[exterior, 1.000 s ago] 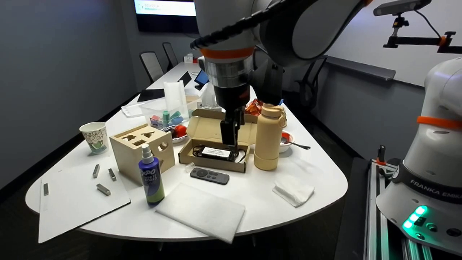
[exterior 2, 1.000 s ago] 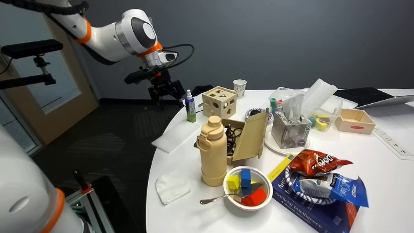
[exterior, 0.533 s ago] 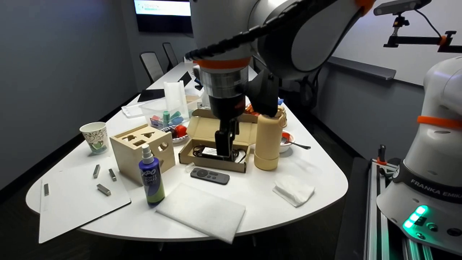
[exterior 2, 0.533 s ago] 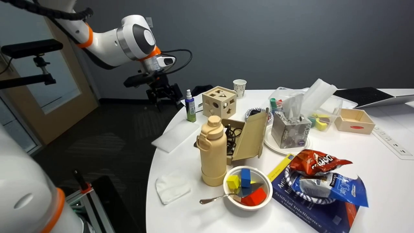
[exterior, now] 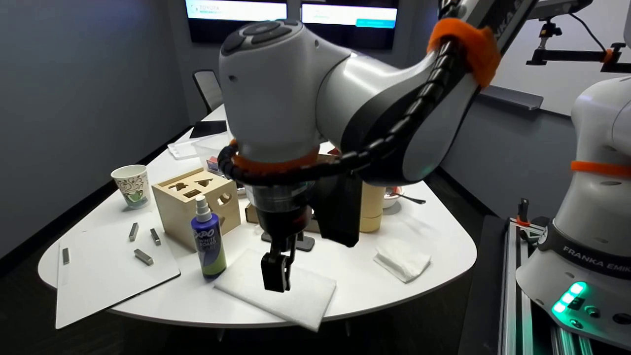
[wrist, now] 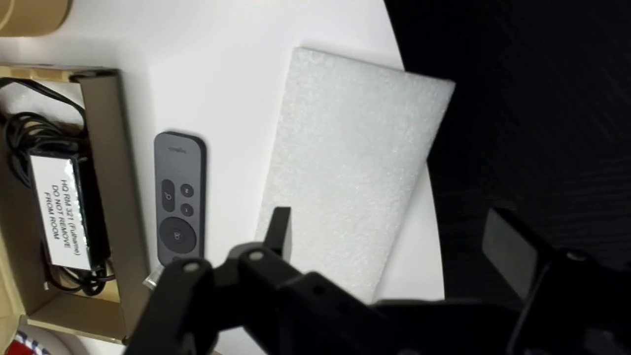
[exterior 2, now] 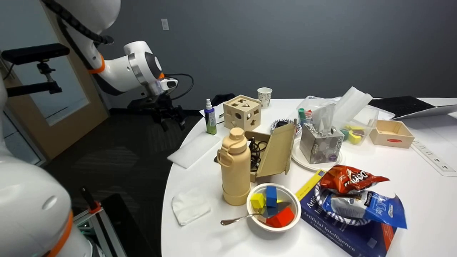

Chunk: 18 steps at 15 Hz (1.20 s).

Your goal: Put the white item in the box and close the box

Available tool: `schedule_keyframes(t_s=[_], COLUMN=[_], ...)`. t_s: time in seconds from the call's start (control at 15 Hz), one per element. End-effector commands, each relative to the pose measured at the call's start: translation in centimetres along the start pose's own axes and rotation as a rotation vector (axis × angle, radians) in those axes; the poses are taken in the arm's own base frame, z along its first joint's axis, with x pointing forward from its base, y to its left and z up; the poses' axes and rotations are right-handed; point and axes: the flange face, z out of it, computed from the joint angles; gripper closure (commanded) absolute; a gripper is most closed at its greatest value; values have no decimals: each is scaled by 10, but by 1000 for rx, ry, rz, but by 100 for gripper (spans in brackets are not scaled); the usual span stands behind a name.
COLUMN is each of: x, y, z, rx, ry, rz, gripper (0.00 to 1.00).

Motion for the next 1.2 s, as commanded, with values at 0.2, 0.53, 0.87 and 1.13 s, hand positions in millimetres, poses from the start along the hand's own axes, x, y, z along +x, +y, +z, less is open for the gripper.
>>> schedule_keyframes(t_s=[0.2, 0.53, 0.87, 1.13], x=[34, 44, 49, 49], y=[-39, -47, -42, -35], z=[43, 69, 86, 96], rx=[-79, -95, -122, -133], ry=[-17, -62, -81, -99], rz=[-23, -18, -2, 13], gripper=[0, 0, 0, 0])
